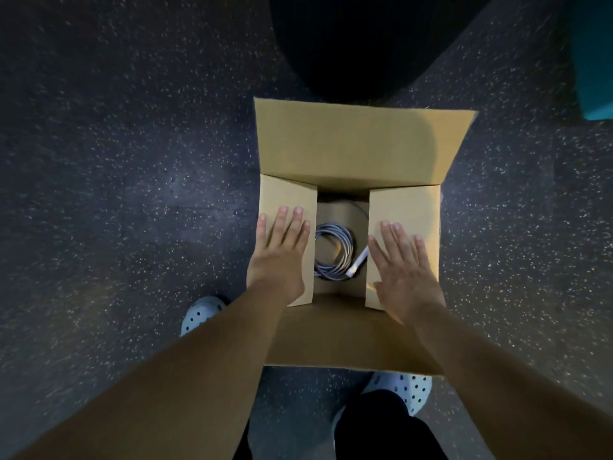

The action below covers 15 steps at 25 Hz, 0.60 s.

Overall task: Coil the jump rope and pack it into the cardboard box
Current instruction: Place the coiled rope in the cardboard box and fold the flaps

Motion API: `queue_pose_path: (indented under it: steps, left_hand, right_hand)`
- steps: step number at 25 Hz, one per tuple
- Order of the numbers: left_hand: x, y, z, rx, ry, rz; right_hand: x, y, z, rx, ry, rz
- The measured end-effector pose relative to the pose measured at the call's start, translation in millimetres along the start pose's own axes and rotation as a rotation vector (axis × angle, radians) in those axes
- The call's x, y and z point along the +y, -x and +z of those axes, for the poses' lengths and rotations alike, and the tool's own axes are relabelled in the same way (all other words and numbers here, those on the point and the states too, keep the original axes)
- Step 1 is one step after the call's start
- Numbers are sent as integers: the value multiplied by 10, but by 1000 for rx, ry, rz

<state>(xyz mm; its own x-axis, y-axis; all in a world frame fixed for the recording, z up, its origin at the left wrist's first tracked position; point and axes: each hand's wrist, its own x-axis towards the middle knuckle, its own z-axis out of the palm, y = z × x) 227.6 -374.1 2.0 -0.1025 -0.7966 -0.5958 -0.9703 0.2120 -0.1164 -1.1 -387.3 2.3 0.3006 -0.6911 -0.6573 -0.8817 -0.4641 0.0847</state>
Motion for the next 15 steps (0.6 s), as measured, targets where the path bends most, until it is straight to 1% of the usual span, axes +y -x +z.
queue_pose_path:
  steps: [2, 4, 9, 10, 12, 13, 15]
  left_hand:
    - [34, 55, -154, 28, 70, 10]
    - [35, 157, -349, 49, 193, 7]
    - [-77, 528, -780, 19, 406, 31]
    - [-92, 580, -837, -19, 454, 48]
    - [-94, 665, -897, -157, 539, 132]
    - [-76, 703, -909, -238, 553, 200]
    - [-20, 754, -862, -336, 461, 360]
  right_hand:
    - [-6, 55, -125, -5, -16, -2]
    - [-30, 127, -302, -16, -40, -1]
    - [-71, 443, -757, -30, -186, -18]
    - [-79, 463, -800, -31, -214, -22]
    - [-89, 435, -852, -8, -238, -20]
    - [-79, 377, -887, 38, -238, -12]
    - [-17, 164, -1032, 182, -242, 29]
